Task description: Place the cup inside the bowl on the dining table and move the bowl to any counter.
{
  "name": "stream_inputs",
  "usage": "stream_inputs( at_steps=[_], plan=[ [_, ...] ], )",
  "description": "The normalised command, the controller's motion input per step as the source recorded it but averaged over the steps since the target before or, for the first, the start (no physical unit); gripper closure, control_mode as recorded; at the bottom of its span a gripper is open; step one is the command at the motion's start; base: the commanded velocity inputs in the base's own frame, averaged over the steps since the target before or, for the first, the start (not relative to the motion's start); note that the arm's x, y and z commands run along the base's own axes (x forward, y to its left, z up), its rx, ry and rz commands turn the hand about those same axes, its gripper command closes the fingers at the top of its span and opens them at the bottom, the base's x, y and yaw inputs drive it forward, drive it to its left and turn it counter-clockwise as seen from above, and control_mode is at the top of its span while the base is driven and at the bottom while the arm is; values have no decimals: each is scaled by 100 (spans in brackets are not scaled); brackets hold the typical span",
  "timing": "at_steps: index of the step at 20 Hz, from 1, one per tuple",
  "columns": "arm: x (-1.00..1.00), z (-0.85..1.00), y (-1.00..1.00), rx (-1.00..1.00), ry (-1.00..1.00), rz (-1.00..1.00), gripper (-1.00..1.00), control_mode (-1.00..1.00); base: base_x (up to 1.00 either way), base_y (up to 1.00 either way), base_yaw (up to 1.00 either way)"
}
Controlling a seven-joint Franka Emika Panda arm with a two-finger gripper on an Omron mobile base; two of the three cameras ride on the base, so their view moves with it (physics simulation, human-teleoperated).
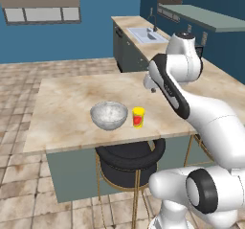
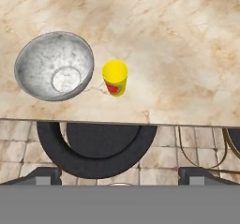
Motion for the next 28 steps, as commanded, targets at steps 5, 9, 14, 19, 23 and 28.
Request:
stream_inputs(
  at_steps=[5, 9, 14, 19, 23, 28],
  plan=[
    [23, -12, 0, 0, 0, 0, -100, -100, 0, 0, 0],
    [30, -12, 0, 0, 0, 0, -100, -100, 0, 0, 0],
    [25, -13, 0, 2, 0, 0, -100, -100, 0, 0, 0],
    [24, -9, 0, 6, -2, 0, -100, -100, 0, 0, 0],
    [23, -4, 0, 3, -1, 0, -100, -100, 0, 0, 0],
    [24, -1, -4, 0, 0, 0, -100, -100, 0, 0, 0]
  ],
)
